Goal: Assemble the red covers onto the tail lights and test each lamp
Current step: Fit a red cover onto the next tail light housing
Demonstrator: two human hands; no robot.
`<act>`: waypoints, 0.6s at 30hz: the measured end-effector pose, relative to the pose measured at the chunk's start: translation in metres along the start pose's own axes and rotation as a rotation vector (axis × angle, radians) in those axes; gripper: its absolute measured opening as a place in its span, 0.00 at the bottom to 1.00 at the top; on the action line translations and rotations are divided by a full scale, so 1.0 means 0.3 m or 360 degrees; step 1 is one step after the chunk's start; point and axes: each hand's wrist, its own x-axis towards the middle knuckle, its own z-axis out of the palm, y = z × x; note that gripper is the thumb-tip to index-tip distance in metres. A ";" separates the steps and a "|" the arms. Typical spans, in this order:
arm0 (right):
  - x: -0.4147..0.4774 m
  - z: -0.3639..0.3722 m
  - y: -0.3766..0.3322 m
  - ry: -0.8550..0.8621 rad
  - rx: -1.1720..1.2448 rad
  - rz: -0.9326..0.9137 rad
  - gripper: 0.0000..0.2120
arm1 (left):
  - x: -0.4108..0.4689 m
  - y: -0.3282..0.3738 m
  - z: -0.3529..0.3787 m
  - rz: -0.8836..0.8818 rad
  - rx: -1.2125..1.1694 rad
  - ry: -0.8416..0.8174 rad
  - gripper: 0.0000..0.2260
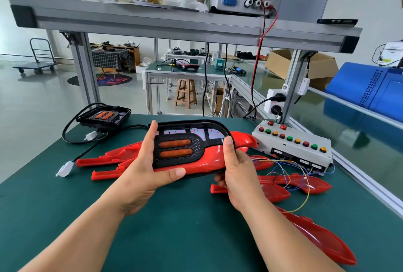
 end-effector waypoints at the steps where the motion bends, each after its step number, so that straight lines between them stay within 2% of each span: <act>1: 0.000 0.000 0.001 -0.0004 -0.0013 -0.0022 0.34 | 0.002 -0.002 -0.001 0.0008 0.0037 0.0003 0.48; 3: 0.000 -0.002 0.002 -0.0013 -0.0032 -0.0050 0.35 | 0.004 -0.003 0.001 -0.0001 0.0159 0.0038 0.47; 5: 0.001 -0.006 -0.005 -0.0054 -0.0035 -0.0052 0.35 | 0.006 0.000 0.003 -0.0017 0.0231 0.0074 0.40; 8: 0.002 -0.017 -0.019 -0.0247 -0.0047 -0.0016 0.34 | 0.007 0.002 -0.005 -0.0014 0.0235 0.0105 0.33; 11: 0.003 -0.031 -0.029 -0.0397 -0.0048 -0.0019 0.29 | 0.006 0.004 -0.009 -0.0011 0.0226 0.0088 0.32; 15: 0.007 -0.056 -0.045 -0.0620 0.0174 0.0051 0.20 | 0.010 0.004 -0.027 -0.0045 0.0139 0.0079 0.32; 18: 0.007 -0.059 -0.044 -0.0649 0.0195 0.0078 0.17 | 0.007 0.005 -0.037 -0.0075 0.0053 0.0005 0.31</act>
